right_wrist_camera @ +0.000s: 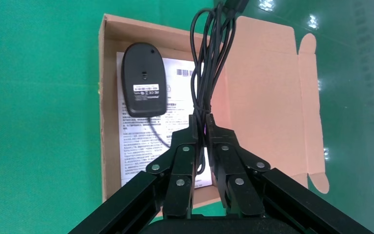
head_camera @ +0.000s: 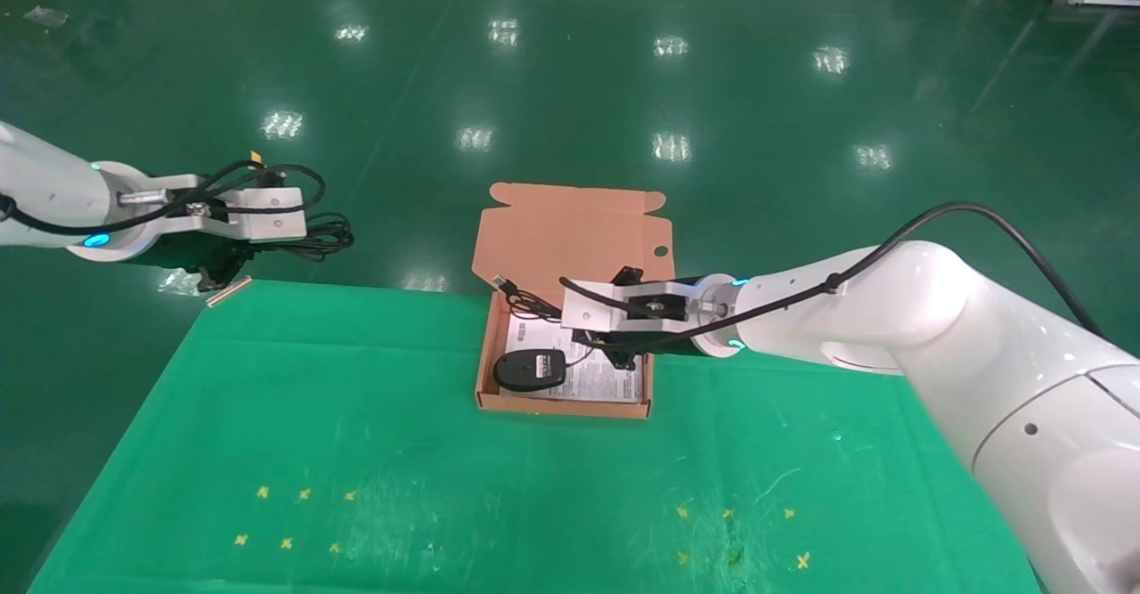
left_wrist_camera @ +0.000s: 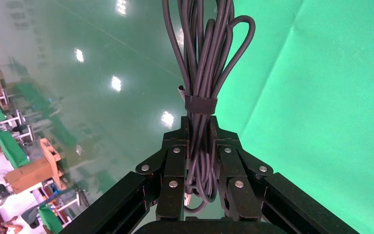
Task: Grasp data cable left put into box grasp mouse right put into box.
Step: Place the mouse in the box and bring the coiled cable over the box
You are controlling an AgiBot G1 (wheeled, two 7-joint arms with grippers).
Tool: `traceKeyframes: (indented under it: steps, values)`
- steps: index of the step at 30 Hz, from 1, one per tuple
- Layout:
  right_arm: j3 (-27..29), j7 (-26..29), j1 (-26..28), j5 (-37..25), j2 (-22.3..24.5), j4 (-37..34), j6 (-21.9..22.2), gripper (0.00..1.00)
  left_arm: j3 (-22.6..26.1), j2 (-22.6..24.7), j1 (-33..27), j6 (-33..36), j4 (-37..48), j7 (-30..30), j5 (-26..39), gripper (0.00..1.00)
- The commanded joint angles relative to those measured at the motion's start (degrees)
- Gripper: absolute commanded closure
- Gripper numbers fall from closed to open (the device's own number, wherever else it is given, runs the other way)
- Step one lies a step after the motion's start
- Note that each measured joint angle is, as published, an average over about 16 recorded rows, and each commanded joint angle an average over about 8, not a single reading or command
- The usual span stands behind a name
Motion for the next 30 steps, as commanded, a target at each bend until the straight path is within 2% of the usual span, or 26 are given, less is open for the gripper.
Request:
traceKeyframes:
  steps: [1,11,17,22,30]
  values:
    - [-0.7,0.1,0.1,0.1,-0.1,0.3,0.4,0.00,0.0,0.0,0.0,0.0,0.0,0.0,0.0,1.00]
    - [-1.1,0.8,-0.8,0.9,1.9,4.0,0.3,0.00,0.0,0.2,0.4,-0.4,-0.1,0.3,-0.3,1.00]
    - [-0.4,1.4,-0.9,2.0,4.5,5.6,0.1,0.00,-0.4,1.7,2.1,-3.5,1.3,2.4,-2.4,1.00]
    - [0.7,1.8,-0.4,3.2,8.2,7.0,-0.1,0.00,-1.2,4.5,4.4,-8.7,5.2,6.8,-6.1,1.00]
    - [1.9,2.7,0.4,3.7,14.6,10.1,-0.3,0.00,-2.8,12.0,7.9,-18.1,15.9,17.8,-13.4,1.00]
